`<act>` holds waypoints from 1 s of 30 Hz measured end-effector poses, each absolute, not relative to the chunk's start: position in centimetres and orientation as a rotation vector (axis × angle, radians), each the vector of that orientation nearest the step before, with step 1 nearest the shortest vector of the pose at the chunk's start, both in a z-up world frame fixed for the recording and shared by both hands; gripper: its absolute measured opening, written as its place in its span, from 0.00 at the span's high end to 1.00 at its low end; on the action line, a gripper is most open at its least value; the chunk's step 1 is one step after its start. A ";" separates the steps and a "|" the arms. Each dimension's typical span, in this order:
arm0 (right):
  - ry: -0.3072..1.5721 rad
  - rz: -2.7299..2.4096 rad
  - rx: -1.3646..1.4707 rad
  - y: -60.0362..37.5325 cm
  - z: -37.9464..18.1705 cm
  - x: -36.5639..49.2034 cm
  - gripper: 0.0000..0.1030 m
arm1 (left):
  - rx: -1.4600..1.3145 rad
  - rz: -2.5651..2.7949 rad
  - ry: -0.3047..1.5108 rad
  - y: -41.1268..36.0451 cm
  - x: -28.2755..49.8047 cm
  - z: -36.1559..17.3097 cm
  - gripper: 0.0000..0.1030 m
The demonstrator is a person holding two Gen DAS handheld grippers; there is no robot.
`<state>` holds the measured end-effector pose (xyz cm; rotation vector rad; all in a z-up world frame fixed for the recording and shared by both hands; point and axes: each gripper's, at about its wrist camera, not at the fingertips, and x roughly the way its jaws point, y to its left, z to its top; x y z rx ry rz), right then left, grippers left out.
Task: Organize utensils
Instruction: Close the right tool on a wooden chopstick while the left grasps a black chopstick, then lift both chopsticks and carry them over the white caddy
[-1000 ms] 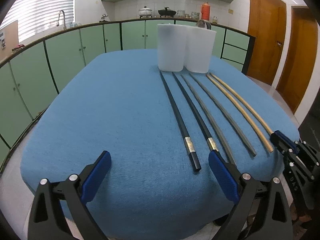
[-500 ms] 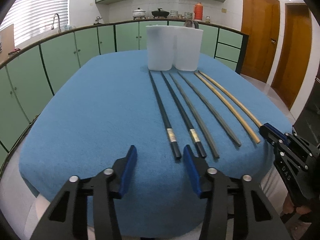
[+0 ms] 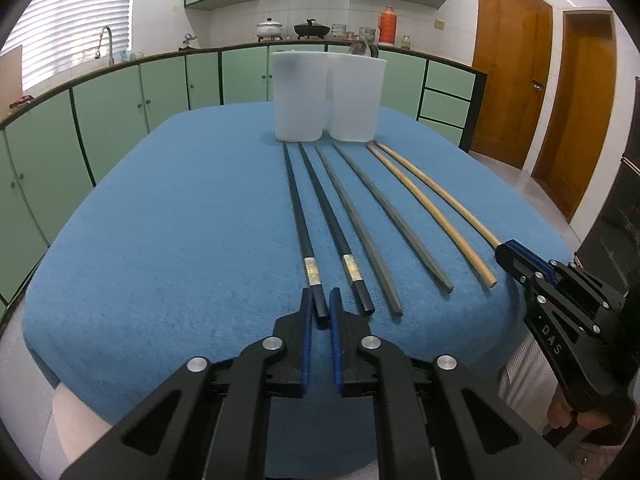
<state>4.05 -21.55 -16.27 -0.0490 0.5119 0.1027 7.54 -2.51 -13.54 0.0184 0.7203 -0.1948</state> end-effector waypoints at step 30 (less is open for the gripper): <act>0.306 0.196 -0.020 -25.4 -2.1 4.5 0.94 | 0.008 -0.151 0.347 -0.4 5.7 -0.7 0.94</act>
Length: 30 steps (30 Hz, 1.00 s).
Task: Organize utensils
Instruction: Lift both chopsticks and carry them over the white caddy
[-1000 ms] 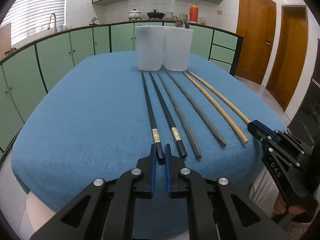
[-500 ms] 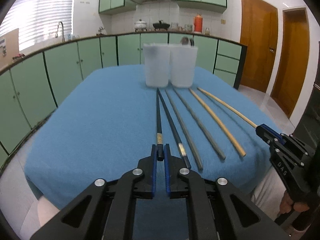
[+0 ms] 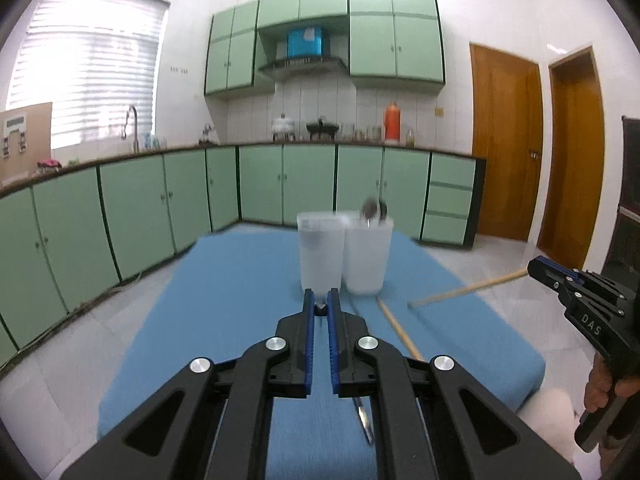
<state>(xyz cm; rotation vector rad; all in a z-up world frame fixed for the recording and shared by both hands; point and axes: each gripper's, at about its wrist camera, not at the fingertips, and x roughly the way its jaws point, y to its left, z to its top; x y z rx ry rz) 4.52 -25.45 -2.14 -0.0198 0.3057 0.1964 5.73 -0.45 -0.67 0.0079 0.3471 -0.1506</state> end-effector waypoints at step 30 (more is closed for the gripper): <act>0.281 0.340 -0.025 -24.5 8.5 11.7 0.94 | -0.028 -0.179 0.222 1.3 11.3 8.4 0.94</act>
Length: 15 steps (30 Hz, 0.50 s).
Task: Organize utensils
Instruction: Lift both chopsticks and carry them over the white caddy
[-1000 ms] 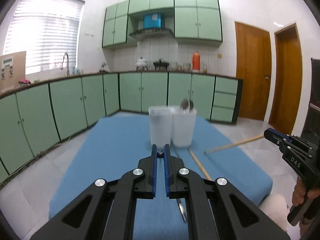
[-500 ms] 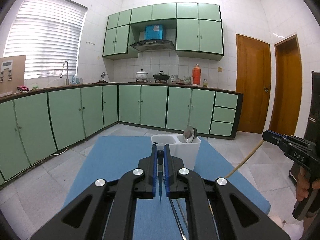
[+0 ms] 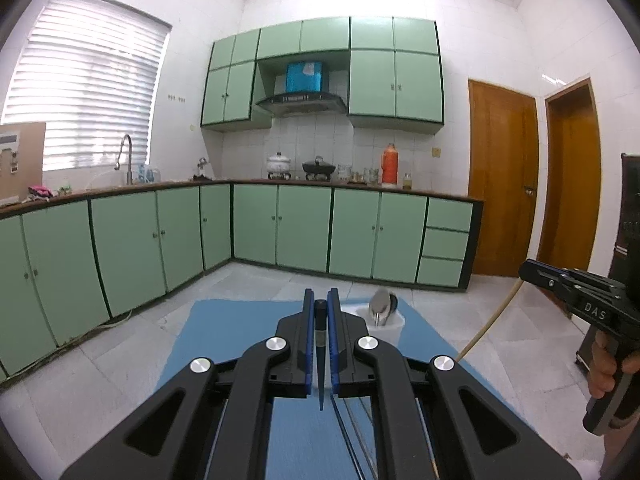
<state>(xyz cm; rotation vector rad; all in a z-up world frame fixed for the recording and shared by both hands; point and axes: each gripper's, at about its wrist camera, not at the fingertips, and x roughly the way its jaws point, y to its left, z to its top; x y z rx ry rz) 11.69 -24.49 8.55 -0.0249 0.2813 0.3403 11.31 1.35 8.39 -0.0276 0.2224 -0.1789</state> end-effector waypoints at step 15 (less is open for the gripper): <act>0.161 0.354 -0.023 -23.2 15.5 17.4 0.94 | -0.008 -0.183 0.016 -0.3 14.2 16.7 0.94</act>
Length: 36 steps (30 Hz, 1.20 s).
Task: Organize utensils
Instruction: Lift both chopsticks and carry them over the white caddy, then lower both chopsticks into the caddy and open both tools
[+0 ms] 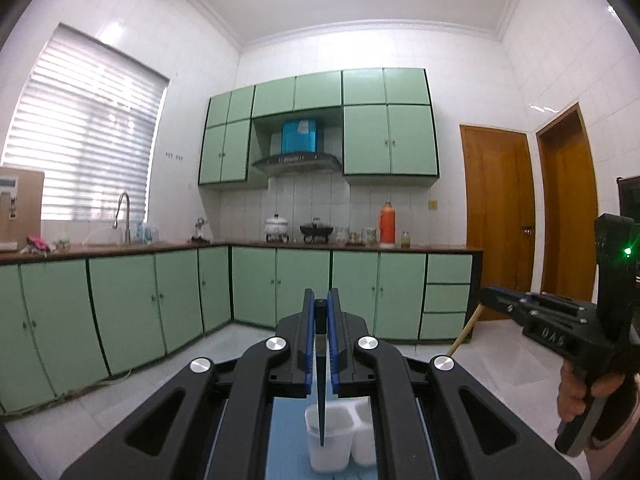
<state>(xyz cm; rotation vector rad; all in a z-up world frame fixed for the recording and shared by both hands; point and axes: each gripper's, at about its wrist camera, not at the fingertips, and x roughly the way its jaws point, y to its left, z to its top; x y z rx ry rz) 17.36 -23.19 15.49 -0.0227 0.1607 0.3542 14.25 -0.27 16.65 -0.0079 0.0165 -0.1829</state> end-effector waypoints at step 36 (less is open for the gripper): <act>0.396 0.357 0.096 -21.8 4.3 29.9 0.94 | -0.072 -0.163 0.309 -1.4 32.9 4.7 0.93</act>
